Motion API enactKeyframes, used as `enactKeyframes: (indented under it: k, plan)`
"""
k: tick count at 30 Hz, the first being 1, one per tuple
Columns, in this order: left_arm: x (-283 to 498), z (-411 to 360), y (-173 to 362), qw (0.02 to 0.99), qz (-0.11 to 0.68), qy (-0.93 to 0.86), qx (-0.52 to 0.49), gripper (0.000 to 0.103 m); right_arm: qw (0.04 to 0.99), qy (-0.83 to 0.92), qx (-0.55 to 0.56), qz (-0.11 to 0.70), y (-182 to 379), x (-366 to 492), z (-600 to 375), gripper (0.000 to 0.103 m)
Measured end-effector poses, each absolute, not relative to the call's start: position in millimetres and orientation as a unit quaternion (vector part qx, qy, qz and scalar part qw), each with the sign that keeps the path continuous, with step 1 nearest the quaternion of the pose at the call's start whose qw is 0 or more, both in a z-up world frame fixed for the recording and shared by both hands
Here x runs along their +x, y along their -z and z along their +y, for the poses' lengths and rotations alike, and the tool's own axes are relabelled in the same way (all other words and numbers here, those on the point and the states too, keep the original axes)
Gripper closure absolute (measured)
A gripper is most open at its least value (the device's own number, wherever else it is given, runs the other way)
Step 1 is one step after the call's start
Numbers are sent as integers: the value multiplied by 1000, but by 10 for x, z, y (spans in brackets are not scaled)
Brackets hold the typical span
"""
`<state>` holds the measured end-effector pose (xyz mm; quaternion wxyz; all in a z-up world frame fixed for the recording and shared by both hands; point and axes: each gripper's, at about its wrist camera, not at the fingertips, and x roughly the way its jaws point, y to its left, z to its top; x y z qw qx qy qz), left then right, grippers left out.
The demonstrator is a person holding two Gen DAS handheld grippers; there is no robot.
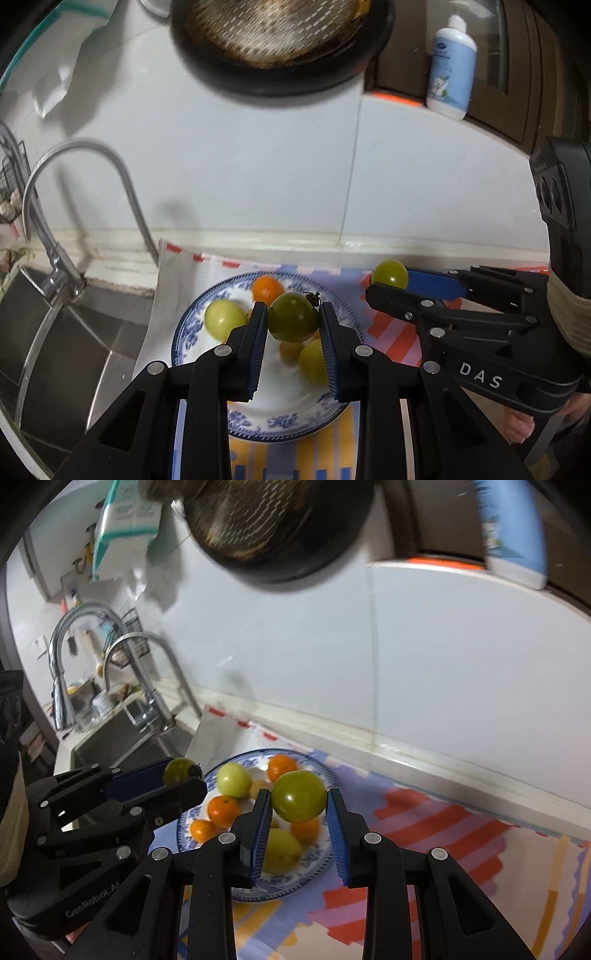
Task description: Organize fruits
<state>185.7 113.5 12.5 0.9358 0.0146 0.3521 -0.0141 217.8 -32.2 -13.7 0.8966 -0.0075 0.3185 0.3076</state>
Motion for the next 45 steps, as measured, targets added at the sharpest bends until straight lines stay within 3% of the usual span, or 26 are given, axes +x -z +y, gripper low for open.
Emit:
enactKeyframes:
  k: [22, 25, 28, 31, 42, 45]
  plan:
    - [2020, 1458, 719, 899, 438, 10, -25, 74, 862, -332, -62, 378, 749, 2591, 355, 72]
    - [2041, 1479, 728, 899, 436, 6, -28, 74, 861, -332, -56, 381, 759, 2610, 344, 72]
    - [2027, 1486, 693, 901, 432, 6, -31, 68, 862, -332, -53, 378, 748, 2607, 320, 71]
    - [1991, 1475, 642, 904, 427, 1, -25, 67, 866, -331, -48, 372, 702, 2574, 284, 66]
    - [1662, 1385, 329, 922, 387, -12, -14, 64, 896, -297, -47, 327, 426, 2185, -40, 66]
    - [1539, 1303, 225, 928, 373, -10, -8, 57, 910, -273, -42, 310, 315, 2006, -198, 55]
